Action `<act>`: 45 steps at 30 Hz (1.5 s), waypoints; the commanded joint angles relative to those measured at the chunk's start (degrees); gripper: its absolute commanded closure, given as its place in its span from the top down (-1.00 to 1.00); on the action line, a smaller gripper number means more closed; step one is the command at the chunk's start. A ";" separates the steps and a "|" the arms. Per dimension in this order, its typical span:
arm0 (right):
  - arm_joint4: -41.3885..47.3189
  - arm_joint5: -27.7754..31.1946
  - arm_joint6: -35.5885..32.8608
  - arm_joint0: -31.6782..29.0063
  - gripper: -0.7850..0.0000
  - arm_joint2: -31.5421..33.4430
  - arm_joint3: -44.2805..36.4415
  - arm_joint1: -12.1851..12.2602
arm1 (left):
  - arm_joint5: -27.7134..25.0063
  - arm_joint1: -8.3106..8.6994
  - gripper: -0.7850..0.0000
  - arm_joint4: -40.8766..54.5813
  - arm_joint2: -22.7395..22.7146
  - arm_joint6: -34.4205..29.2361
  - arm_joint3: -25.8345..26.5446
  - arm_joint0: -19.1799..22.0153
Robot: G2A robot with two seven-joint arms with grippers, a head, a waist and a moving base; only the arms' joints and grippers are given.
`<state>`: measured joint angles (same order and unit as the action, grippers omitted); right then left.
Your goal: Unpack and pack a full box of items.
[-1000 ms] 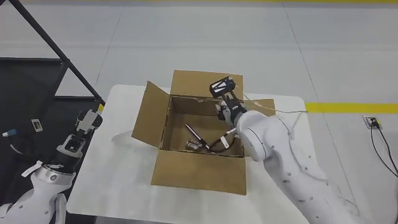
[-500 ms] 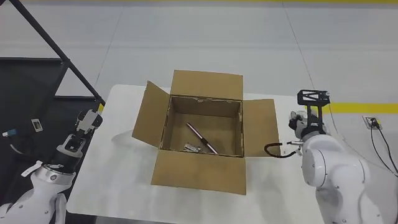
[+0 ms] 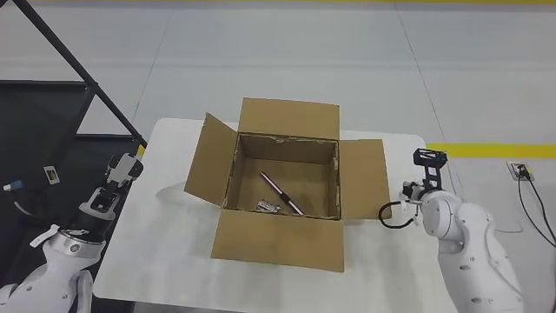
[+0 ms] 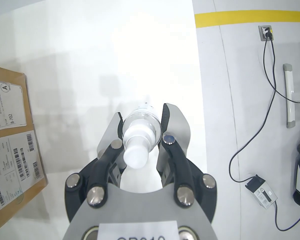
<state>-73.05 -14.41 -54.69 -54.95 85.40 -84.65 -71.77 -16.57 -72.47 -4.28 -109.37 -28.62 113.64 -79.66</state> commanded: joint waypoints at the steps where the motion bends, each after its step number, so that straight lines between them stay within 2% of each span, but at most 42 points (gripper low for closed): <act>1: 0.61 0.33 0.50 0.25 -1.00 0.04 1.24 -0.03 | 0.00 0.00 1.00 0.00 0.00 0.00 0.00 0.00; 2: 0.87 0.55 0.64 0.34 -0.96 0.03 1.72 -0.03 | 0.00 0.00 1.00 0.00 0.00 0.00 0.00 0.00; 3: 0.94 0.69 0.71 0.45 -0.69 0.10 2.12 -0.02 | 0.00 0.00 1.00 0.00 0.00 0.00 0.00 0.00; 4: 1.06 0.90 0.78 0.63 -0.69 0.17 2.62 0.00 | 0.00 0.00 1.00 0.00 0.00 0.00 0.00 0.00; 5: 1.29 1.15 0.84 0.81 -0.25 0.18 3.06 0.00 | 0.00 0.00 1.00 0.00 0.00 0.00 0.00 0.00; 7: 1.58 1.25 1.07 0.89 -0.14 0.22 3.37 0.00 | 0.00 0.00 1.00 0.00 0.00 0.00 0.00 0.00; 9: 1.82 1.31 1.17 0.84 0.06 0.32 3.28 0.01 | 0.00 0.00 1.00 0.00 0.00 0.00 0.00 0.00; 10: 2.03 1.38 1.15 0.72 0.58 0.48 3.02 0.04 | 0.00 0.00 1.00 0.00 0.00 0.00 0.00 0.00; 11: 2.24 1.45 1.14 0.65 0.86 0.65 2.65 0.06 | 0.00 0.00 1.00 0.00 0.00 0.00 0.00 0.00; 12: 2.35 1.41 1.16 0.58 1.00 0.81 2.36 0.08 | 0.00 0.00 1.00 0.00 0.00 0.00 0.00 0.00; 18: 1.03 -0.37 1.06 -0.84 1.00 2.60 -4.07 0.40 | 0.00 0.00 1.00 0.00 0.00 0.00 0.00 0.00; 23: -3.17 -4.15 1.87 -3.01 1.00 2.27 -19.73 0.41 | 0.00 0.00 1.00 0.00 0.00 0.00 0.00 0.00; 26: -6.35 -3.83 1.48 -2.63 1.00 -1.45 -28.48 0.18 | 0.00 0.00 1.00 0.00 0.00 0.00 0.00 0.00; 29: -6.51 -0.14 -0.36 0.93 1.00 -7.94 -31.72 -0.32 | 0.11 0.04 1.00 0.19 -0.03 1.15 -0.10 -0.64; 32: -5.78 4.30 -4.13 8.00 1.00 -15.82 -28.22 -1.22 | -0.03 0.15 1.00 1.33 -0.52 1.89 -1.00 -1.20; 36: -0.80 8.19 -8.41 19.19 1.00 -26.68 -17.80 -3.50 | -0.60 0.30 1.00 1.98 -0.94 2.69 -2.70 -1.91; 40: 4.72 9.86 -11.15 28.96 1.00 -36.34 -4.90 -6.64 | -0.97 0.40 1.00 3.78 -1.41 3.67 -4.16 -2.47; 45: 13.09 10.55 -12.98 36.99 1.00 -45.23 10.56 -11.20 | -0.92 0.48 1.00 4.56 -1.78 3.52 -4.71 -2.54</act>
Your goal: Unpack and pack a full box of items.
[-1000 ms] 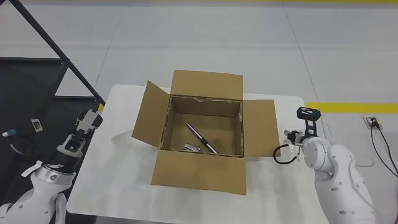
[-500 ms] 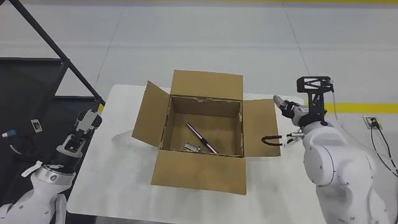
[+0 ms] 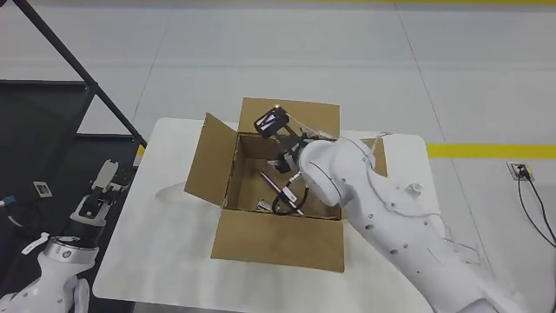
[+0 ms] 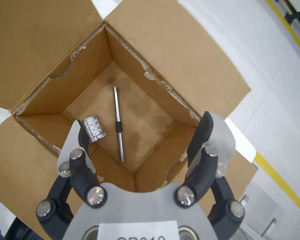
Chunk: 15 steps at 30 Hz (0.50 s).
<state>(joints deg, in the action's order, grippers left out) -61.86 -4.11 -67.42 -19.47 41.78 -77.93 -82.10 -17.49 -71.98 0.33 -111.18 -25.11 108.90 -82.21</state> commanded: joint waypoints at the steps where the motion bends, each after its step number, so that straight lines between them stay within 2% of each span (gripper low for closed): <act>1: 3.54 0.18 -0.40 2.66 1.00 -2.84 6.68 -1.78 | 0.00 -0.01 1.00 -0.06 0.02 0.00 0.03 0.01; 9: 12.49 0.05 1.95 7.73 1.00 -9.94 25.29 -8.43 | 0.00 -0.01 1.00 -0.06 0.02 0.00 0.03 0.01; 15: 14.36 -1.50 4.44 8.51 1.00 -13.36 36.35 -12.61 | 0.00 -0.01 1.00 -0.06 0.02 0.00 0.03 0.01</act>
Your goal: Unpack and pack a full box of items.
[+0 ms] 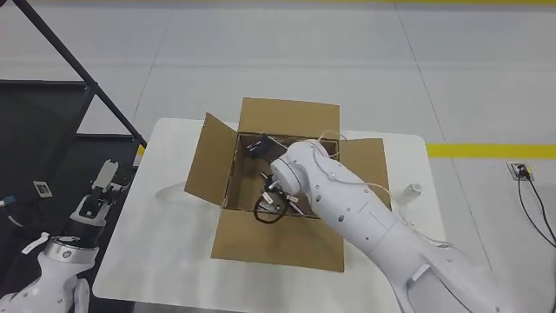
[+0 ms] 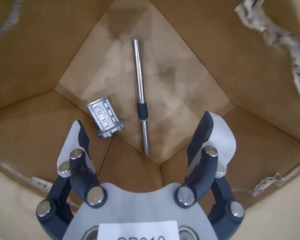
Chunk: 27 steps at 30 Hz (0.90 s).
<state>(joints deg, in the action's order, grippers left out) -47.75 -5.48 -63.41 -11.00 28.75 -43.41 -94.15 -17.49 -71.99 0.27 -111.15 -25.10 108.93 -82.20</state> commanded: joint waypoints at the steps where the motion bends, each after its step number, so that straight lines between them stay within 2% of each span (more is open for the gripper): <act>1: 0.54 -0.26 1.13 0.09 1.00 -0.77 3.85 -1.36 | 0.00 0.00 1.00 0.00 0.00 0.00 0.00 0.00; 9: 1.07 0.15 5.60 0.16 0.81 -2.34 13.63 -5.16 | 0.00 0.00 1.00 0.00 0.00 0.00 0.00 0.00; 16: 0.62 -0.09 9.00 -0.02 0.84 -3.15 20.68 -8.08 | 0.00 0.00 1.00 0.00 0.00 0.00 0.00 0.00; 18: 0.70 0.29 10.07 0.00 0.72 -3.13 22.30 -8.74 | 0.00 0.00 1.00 0.00 0.00 0.00 0.00 0.00; 19: 0.62 0.37 10.43 0.03 0.58 -3.16 23.01 -9.06 | 0.00 0.00 1.00 0.00 0.00 0.00 0.00 0.00; 21: 0.43 0.29 11.42 0.13 0.25 -3.17 24.27 -9.64 | 0.00 0.00 1.00 0.00 0.00 0.00 0.00 0.00; 22: 0.31 0.22 11.95 0.15 -0.01 -3.18 24.83 -9.91 | 0.00 0.00 1.00 0.00 0.00 0.00 0.00 0.00; 27: 0.28 0.35 14.20 0.16 -0.22 -2.87 27.37 -11.01 | 0.00 0.00 1.00 0.00 0.00 0.00 0.00 0.00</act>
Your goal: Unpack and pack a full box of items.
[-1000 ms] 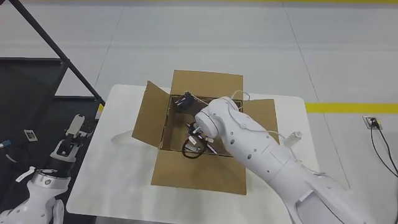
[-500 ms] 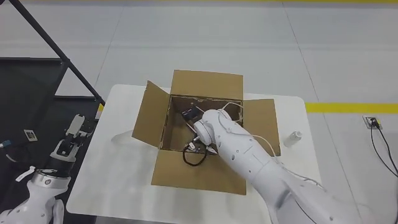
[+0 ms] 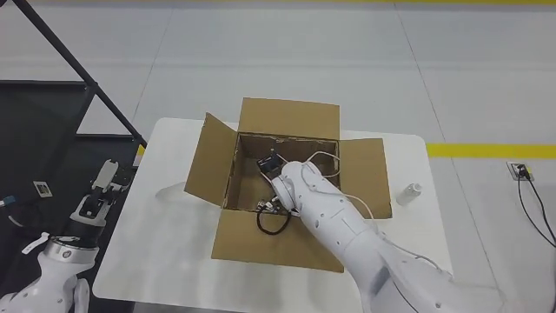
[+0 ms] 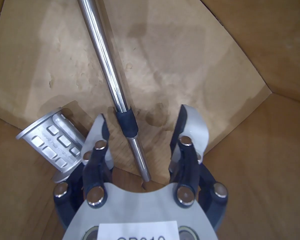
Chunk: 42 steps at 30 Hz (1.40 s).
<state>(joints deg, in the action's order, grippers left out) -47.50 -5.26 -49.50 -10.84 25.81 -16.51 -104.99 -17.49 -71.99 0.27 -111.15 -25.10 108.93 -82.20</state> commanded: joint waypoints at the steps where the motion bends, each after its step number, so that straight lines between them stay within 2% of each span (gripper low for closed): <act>1: 0.04 0.20 0.62 -0.01 -0.25 0.15 0.92 -0.34 | 0.00 0.00 1.00 0.00 0.00 0.00 0.00 0.00; 15: 0.74 2.57 2.82 0.12 -0.33 1.61 5.21 -1.79 | 0.00 0.00 1.00 0.00 0.00 0.00 0.00 0.00; 16: 0.72 2.66 2.83 0.13 -0.39 1.69 5.41 -1.84 | 0.00 0.00 1.00 0.00 0.00 0.00 0.00 0.00; 17: 0.68 2.74 2.89 0.14 -0.59 1.76 5.60 -1.89 | 0.00 0.00 1.00 0.00 0.00 0.00 0.00 0.00; 20: 0.73 2.84 2.98 0.20 -1.00 2.06 6.11 -1.98 | 0.00 0.00 1.00 0.00 0.00 0.00 0.00 0.00; 31: 3.30 5.00 5.16 2.42 -1.00 4.55 6.01 -1.72 | 0.00 0.00 1.00 0.00 0.00 0.00 0.00 0.00; 42: 4.50 9.90 4.59 4.85 -1.00 6.67 0.67 -0.90 | 0.00 0.00 1.00 0.00 0.00 0.00 0.00 0.00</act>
<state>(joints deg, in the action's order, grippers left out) -42.95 4.63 -44.81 -6.07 32.31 -15.25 -106.02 -17.49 -71.99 0.27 -111.15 -25.10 108.93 -82.20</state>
